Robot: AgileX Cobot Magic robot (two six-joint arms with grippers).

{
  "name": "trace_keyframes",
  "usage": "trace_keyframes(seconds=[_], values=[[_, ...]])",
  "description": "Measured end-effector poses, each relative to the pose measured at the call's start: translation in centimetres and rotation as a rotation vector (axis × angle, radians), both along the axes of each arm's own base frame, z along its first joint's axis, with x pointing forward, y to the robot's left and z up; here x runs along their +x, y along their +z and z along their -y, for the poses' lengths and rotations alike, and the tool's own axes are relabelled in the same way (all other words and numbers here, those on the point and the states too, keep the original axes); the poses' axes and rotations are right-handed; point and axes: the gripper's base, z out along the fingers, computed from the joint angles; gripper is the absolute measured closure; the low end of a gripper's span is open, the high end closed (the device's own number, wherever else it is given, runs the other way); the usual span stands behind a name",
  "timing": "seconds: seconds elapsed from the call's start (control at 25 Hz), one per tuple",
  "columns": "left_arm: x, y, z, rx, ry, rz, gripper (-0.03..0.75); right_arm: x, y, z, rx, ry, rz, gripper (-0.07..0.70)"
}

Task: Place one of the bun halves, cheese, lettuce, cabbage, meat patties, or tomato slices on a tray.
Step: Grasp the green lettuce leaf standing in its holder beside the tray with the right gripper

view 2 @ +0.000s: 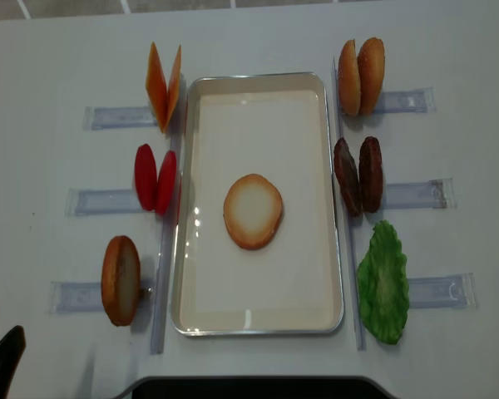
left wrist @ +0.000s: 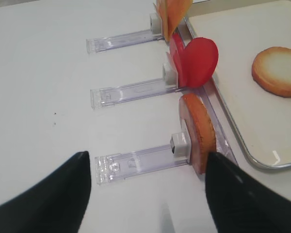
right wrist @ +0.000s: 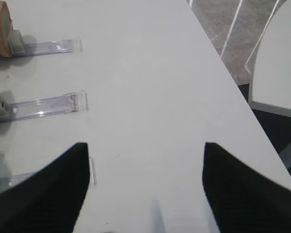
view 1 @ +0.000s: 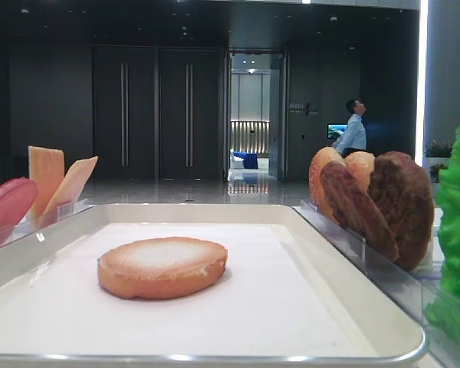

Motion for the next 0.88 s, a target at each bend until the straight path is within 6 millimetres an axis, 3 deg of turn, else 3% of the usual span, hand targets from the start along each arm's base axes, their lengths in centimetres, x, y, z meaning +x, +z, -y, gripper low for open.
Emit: trace_keyframes(seconds=[0.88], values=[[0.0, 0.0, 0.0, 0.0, 0.0, 0.0, 0.348, 0.0, 0.0, 0.0, 0.0, 0.0, 0.0, 0.16]])
